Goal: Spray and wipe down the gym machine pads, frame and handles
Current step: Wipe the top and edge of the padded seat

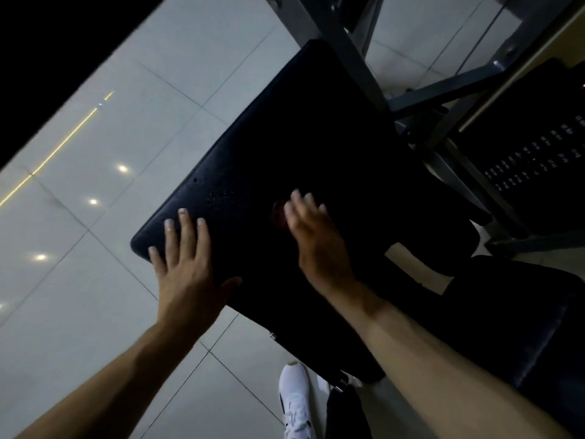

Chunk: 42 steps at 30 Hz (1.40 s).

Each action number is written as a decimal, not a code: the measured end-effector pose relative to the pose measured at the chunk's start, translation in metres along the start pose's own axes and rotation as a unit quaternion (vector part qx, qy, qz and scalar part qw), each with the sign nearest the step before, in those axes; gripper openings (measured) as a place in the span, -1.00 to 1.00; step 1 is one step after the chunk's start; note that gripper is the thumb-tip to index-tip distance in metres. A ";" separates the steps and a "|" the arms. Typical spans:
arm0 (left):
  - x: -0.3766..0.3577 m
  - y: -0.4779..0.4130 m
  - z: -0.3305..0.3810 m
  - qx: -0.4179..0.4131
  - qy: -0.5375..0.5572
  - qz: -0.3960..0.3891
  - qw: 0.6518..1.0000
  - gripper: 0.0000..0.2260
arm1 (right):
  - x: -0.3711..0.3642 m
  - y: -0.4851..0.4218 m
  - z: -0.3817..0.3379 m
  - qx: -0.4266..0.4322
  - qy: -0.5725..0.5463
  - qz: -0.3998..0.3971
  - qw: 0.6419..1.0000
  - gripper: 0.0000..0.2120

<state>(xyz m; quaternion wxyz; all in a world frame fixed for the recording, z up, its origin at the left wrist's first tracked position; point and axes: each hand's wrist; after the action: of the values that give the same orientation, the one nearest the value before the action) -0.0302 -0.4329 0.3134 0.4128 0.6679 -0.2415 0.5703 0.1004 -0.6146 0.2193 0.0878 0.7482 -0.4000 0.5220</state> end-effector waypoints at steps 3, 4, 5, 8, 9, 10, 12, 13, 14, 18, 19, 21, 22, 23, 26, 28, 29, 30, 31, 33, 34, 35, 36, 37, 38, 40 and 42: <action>0.007 -0.007 -0.021 0.058 0.023 -0.007 0.998 0.16 | -0.003 -0.052 0.001 -0.175 0.002 0.065 0.982 -0.36; 0.009 -0.007 -0.026 0.073 0.032 -0.008 0.997 0.17 | -0.007 -0.060 -0.013 -0.211 -0.008 0.075 0.974 -0.36; 0.011 -0.008 -0.031 0.083 0.043 -0.009 0.996 0.17 | -0.011 -0.062 -0.032 -0.217 -0.019 0.072 0.973 -0.35; 0.012 -0.009 -0.039 0.104 0.065 -0.007 0.992 0.16 | -0.020 -0.033 -0.086 -0.080 -0.047 0.013 0.996 -0.36; 0.013 -0.009 -0.040 0.103 0.069 -0.009 0.992 0.15 | -0.021 -0.020 -0.094 -0.028 -0.050 -0.014 0.998 -0.38; 0.013 -0.009 -0.042 0.099 0.073 -0.003 0.992 0.15 | -0.021 -0.014 -0.092 0.016 -0.046 -0.033 0.998 -0.38; 0.013 -0.008 -0.042 0.091 0.078 0.011 0.993 0.14 | -0.016 -0.026 -0.067 0.070 -0.025 -0.035 0.997 -0.35; 0.013 -0.008 -0.042 0.090 0.083 0.015 0.992 0.13 | -0.014 -0.041 -0.053 0.059 -0.013 -0.023 0.998 -0.33; 0.011 -0.008 -0.042 0.092 0.092 0.016 0.991 0.12 | -0.012 -0.057 -0.041 0.021 0.000 -0.007 1.000 -0.33; 0.006 -0.006 -0.043 0.089 0.137 0.018 0.986 0.09 | -0.015 -0.111 -0.048 -0.162 -0.039 0.088 0.982 -0.41; 0.005 -0.007 -0.044 0.087 0.142 0.022 0.986 0.09 | -0.021 -0.111 -0.063 -0.165 -0.049 0.098 0.980 -0.42; 0.004 -0.007 -0.046 0.089 0.148 0.025 0.985 0.09 | -0.030 -0.094 -0.098 -0.095 -0.061 0.083 0.990 -0.46; 0.003 -0.008 -0.047 0.089 0.147 0.025 0.985 0.10 | -0.033 -0.081 -0.113 -0.039 -0.067 0.063 0.995 -0.49; 0.003 -0.008 -0.047 0.086 0.146 0.025 0.985 0.11 | -0.034 -0.069 -0.123 0.019 -0.072 0.037 0.997 -0.51; 0.001 -0.007 -0.050 0.076 0.147 0.032 0.986 0.10 | -0.033 -0.068 -0.105 0.147 -0.038 -0.013 0.988 -0.52; 0.000 -0.006 -0.051 0.075 0.147 0.037 0.986 0.09 | -0.032 -0.095 -0.078 0.127 -0.008 0.013 0.992 -0.48; -0.001 -0.006 -0.051 0.073 0.147 0.039 0.986 0.08 | -0.028 -0.113 -0.065 0.079 -0.002 0.031 0.996 -0.44; -0.001 -0.005 -0.052 0.070 0.144 0.039 0.986 0.08 | -0.024 -0.131 -0.058 0.020 -0.001 0.046 0.999 -0.42; -0.002 -0.005 -0.052 0.067 0.142 0.040 0.987 0.08 | -0.021 -0.145 -0.058 -0.041 -0.008 0.055 0.998 -0.42; -0.004 -0.005 -0.052 0.062 0.142 0.037 0.987 0.08 | -0.024 -0.155 -0.078 -0.113 -0.025 0.066 0.991 -0.44; -0.005 -0.006 -0.053 0.063 0.145 0.037 0.987 0.08 | -0.030 -0.151 -0.093 -0.104 -0.032 0.067 0.992 -0.44; -0.006 -0.007 -0.053 0.064 0.151 0.039 0.986 0.08 | -0.036 -0.141 -0.111 -0.064 -0.040 0.063 0.995 -0.45; -0.007 -0.007 -0.053 0.064 0.154 0.043 0.985 0.09 | -0.043 -0.128 -0.130 -0.009 -0.047 0.049 0.998 -0.49; -0.009 -0.007 -0.054 0.059 0.157 0.047 0.985 0.09 | -0.048 -0.112 -0.146 0.045 -0.063 0.030 0.997 -0.53; -0.010 -0.007 -0.056 0.052 0.163 0.051 0.984 0.10 | -0.052 -0.100 -0.155 0.086 -0.076 0.013 0.993 -0.56; -0.012 -0.006 -0.060 0.046 0.180 0.062 0.981 0.13 | -0.049 -0.095 -0.148 0.149 -0.058 -0.025 0.987 -0.52; -0.013 -0.004 -0.065 0.074 0.184 0.071 0.978 0.19 | -0.043 -0.110 -0.119 0.169 -0.023 -0.025 0.985 -0.44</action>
<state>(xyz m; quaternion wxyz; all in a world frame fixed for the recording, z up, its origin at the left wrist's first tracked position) -0.0662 -0.3789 0.3002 0.3584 0.5615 -0.1657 0.7272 0.0860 -0.4550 0.2665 -0.0364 0.7740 -0.2888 0.5623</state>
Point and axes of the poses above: each hand's wrist, its own y-axis away from the middle knuckle, its own x-axis out of the back of the hand, z = x × y, and after that the axes turned 5 degrees about x, right-handed
